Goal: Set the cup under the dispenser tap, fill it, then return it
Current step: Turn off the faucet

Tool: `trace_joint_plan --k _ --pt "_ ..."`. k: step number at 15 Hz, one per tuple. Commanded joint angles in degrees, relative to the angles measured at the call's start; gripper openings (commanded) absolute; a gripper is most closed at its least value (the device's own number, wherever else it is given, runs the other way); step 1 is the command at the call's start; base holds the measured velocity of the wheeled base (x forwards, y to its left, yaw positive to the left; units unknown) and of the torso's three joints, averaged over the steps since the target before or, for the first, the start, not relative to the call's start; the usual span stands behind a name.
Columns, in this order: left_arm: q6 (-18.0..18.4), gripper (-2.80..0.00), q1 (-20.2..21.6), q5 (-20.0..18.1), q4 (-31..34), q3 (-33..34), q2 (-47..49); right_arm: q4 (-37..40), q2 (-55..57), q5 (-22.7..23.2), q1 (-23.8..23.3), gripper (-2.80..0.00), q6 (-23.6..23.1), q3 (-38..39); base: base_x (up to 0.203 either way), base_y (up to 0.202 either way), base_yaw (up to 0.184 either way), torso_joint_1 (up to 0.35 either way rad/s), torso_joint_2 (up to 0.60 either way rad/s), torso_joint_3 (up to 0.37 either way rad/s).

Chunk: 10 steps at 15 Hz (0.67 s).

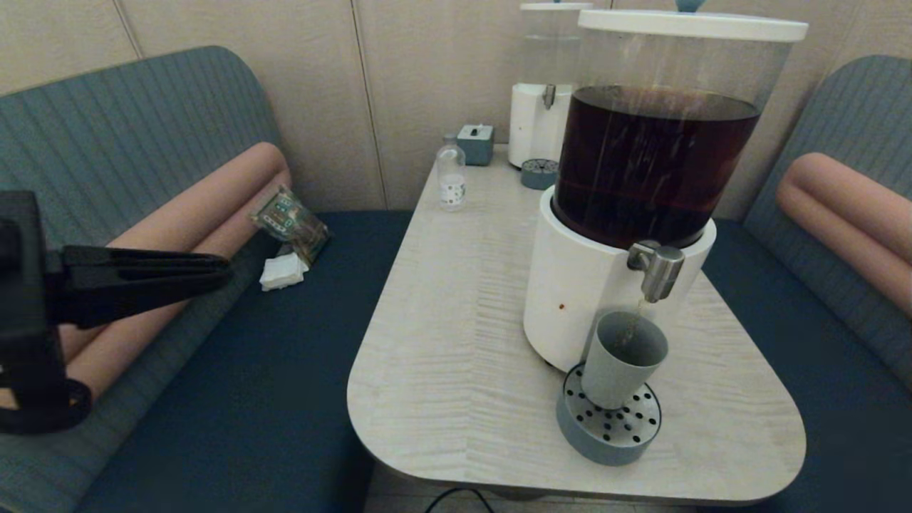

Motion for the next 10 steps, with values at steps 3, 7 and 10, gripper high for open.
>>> trace_joint_plan --k 3,7,10 --pt "3.69 -2.8 -4.4 2.08 -3.57 -7.15 10.61 0.06 -0.13 0.03 0.05 -2.8 -0.04 0.0 0.0 0.0 0.0 0.0 0.0 0.0" --pt "5.21 -2.8 -9.86 3.06 2.5 -21.67 20.53 0.02 -0.13 0.03 0.05 -2.8 -0.04 0.0 0.0 0.0 0.0 0.0 0.0 0.0" --pt "5.29 -2.8 -13.88 3.78 11.39 -32.25 26.7 0.02 -0.13 0.03 0.05 -2.8 -0.04 0.0 0.0 0.0 0.0 0.0 0.0 0.0"
